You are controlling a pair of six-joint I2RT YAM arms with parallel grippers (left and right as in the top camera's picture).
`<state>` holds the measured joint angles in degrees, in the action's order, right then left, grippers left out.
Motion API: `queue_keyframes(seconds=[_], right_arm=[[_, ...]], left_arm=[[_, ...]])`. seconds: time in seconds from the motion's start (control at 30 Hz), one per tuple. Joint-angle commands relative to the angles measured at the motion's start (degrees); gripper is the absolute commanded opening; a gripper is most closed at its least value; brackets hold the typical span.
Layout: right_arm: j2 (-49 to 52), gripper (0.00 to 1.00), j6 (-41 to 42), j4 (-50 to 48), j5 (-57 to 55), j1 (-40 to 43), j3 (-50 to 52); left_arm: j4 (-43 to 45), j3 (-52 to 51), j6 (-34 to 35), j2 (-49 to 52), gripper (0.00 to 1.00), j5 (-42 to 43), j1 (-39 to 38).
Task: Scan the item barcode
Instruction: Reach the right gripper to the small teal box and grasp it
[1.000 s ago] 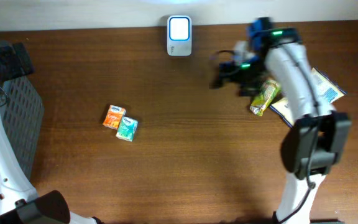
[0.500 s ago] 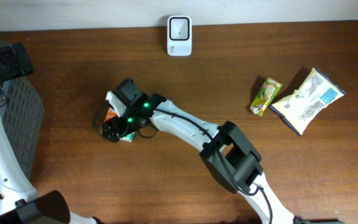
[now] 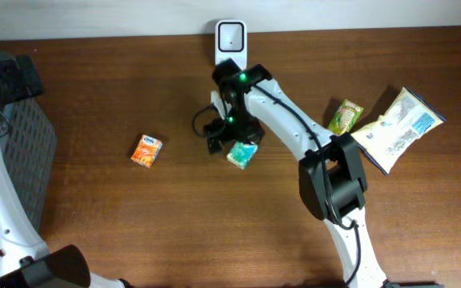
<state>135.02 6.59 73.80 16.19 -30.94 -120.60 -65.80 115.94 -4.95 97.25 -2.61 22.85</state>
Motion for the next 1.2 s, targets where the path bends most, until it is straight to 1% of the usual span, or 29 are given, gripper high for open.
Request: queue_keyframes(seconds=[0.0,0.03,0.1,0.13,0.17,0.27,0.3,0.37,0.4,0.43,0.47,0.57,0.63,0.73,0.8,0.87,0.9,0.93,0.97,1.0,1.07,1.1,1.17], right_arm=[[-1.7,0.79,13.2,0.6,-14.3,-4.5,-1.8],[-1.5,0.75,21.2,0.6,-19.6,-6.3,-0.9],[-0.9,0.69,30.1,0.3,-28.1,-9.0,1.2],[-0.5,0.68,33.5,0.3,-31.1,-9.9,1.8],[0.2,0.69,36.2,0.5,-34.9,-10.7,2.4],[0.5,0.68,39.8,0.5,-37.4,-10.2,2.8],[0.5,0.65,40.7,-0.1,-37.4,-9.9,3.0],[0.5,0.58,40.9,-3.5,-35.3,-9.9,4.8],[0.5,0.56,40.9,-5.3,-33.8,-9.9,5.9],[0.5,0.52,40.9,-6.4,-33.4,-9.9,7.2],[0.5,0.51,40.8,-6.4,-33.6,-9.9,7.6],[0.5,0.38,40.8,-6.3,-33.6,-9.7,9.7],[0.5,0.27,40.4,-6.0,-33.6,-9.4,11.0],[0.5,0.04,37.1,-5.0,-33.5,-9.4,11.0],[0.3,0.04,35.3,-2.6,-33.0,-9.4,9.3],[-0.8,0.04,30.5,0.8,-29.0,-9.4,4.2],[-1.9,0.04,26.8,1.1,-24.7,-9.4,1.7],[-3.3,0.04,22.1,0.5,-18.5,-9.4,-0.9],[-4.7,0.04,15.6,-1.9,-9.6,-9.4,-2.6],[-5.1,0.04,11.7,-4.5,-2.6,-9.4,-2.7],[-4.3,0.04,8.6,-8.9,7.8,-9.4,-1.9],[-3.9,0.04,8.6,-11.5,12.3,-9.4,-0.7],[-3.3,0.04,8.8,-20.7,19.5,-9.4,4.9]], left_arm=[[0.0,0.7,-0.5,-0.3,0.99,-0.2,0.2],[0.0,0.7,-0.5,-0.3,0.99,-0.2,0.2],[0.0,0.7,-0.5,-0.3,0.99,-0.2,0.2],[0.0,0.7,-0.5,-0.3,0.99,-0.2,0.2],[0.0,0.7,-0.6,-0.3,0.99,-0.2,0.2],[0.0,0.7,-0.5,-0.3,0.99,-0.2,0.2],[0.0,0.7,-0.5,-0.3,0.99,-0.2,0.2],[0.0,0.7,-0.5,-0.3,0.99,-0.2,0.2],[0.0,0.7,-0.5,-0.3,0.99,-0.2,0.2],[0.0,0.7,-0.5,-0.3,0.99,-0.2,0.2],[0.0,0.7,-0.5,-0.3,0.99,-0.2,0.2],[0.0,0.7,-0.5,-0.3,0.99,-0.2,0.2],[0.0,0.7,-0.5,-0.3,0.99,-0.2,0.2],[0.0,0.7,-0.5,-0.3,0.99,-0.2,0.2],[0.0,0.7,-0.5,-0.3,0.99,-0.2,0.2],[0.0,0.7,-0.5,-0.3,0.99,-0.2,0.2],[0.0,0.7,-0.5,-0.3,0.99,-0.2,0.2],[0.0,0.7,-0.5,-0.3,0.99,-0.2,0.2],[0.0,0.7,-0.5,-0.3,0.99,-0.2,0.2],[0.0,0.7,-0.6,-0.3,0.99,-0.2,0.2],[0.0,0.7,-0.6,-0.3,0.99,-0.2,0.2],[0.0,0.7,-0.6,-0.3,0.99,-0.2,0.2],[0.0,0.7,-0.5,-0.3,0.99,-0.2,0.2]])
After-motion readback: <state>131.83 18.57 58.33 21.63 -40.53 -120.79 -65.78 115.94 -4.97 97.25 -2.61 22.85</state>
